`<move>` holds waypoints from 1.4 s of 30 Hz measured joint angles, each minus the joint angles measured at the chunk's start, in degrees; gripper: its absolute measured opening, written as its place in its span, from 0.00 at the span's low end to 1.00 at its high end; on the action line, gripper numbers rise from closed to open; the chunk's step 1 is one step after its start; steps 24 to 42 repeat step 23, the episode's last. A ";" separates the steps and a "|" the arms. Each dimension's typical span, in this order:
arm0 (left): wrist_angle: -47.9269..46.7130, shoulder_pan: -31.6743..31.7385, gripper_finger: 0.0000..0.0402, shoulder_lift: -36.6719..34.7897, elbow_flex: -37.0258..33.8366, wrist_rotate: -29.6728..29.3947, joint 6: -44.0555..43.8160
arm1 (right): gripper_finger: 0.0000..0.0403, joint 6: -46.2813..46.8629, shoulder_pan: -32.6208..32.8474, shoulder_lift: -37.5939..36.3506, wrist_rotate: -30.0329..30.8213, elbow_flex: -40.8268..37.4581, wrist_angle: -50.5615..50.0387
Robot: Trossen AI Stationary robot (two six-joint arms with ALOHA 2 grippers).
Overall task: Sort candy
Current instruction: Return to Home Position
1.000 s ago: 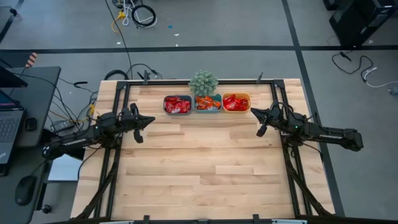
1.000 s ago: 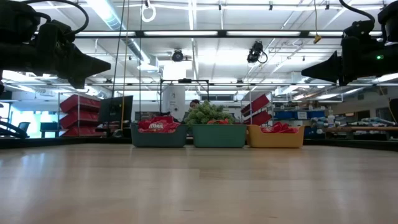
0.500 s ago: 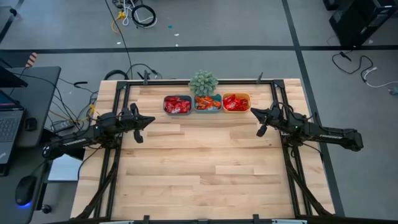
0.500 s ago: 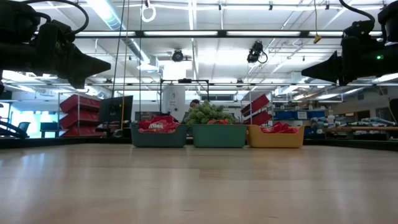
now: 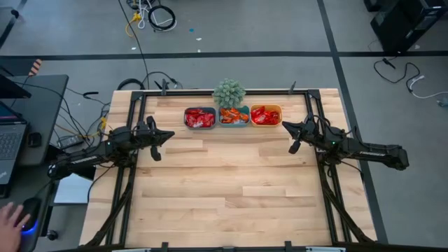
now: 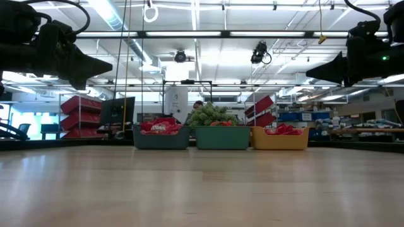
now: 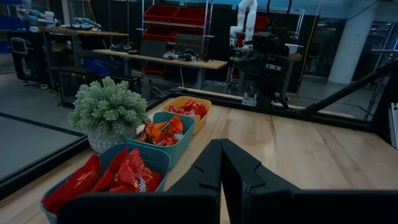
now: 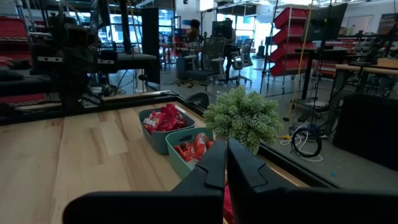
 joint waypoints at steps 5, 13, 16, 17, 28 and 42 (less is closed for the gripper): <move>0.00 0.00 0.02 0.00 0.00 0.00 0.00 | 0.00 0.02 0.00 0.00 0.00 0.00 0.02; 0.00 0.00 0.02 0.02 0.00 0.00 -0.02 | 0.01 0.01 0.00 0.00 0.00 0.00 0.01; 0.00 0.00 0.02 0.02 0.00 0.00 0.00 | 0.01 0.02 0.00 0.00 0.00 0.00 0.02; 0.00 0.00 0.02 0.01 0.00 0.00 0.00 | 0.01 0.02 0.00 0.00 0.00 0.00 0.00; 0.00 0.00 0.02 0.01 0.00 0.00 0.00 | 0.00 0.02 0.00 0.00 -0.02 0.00 0.01; 0.00 0.00 0.02 0.01 0.00 0.00 0.00 | 0.00 0.02 0.00 0.00 -0.02 0.00 0.01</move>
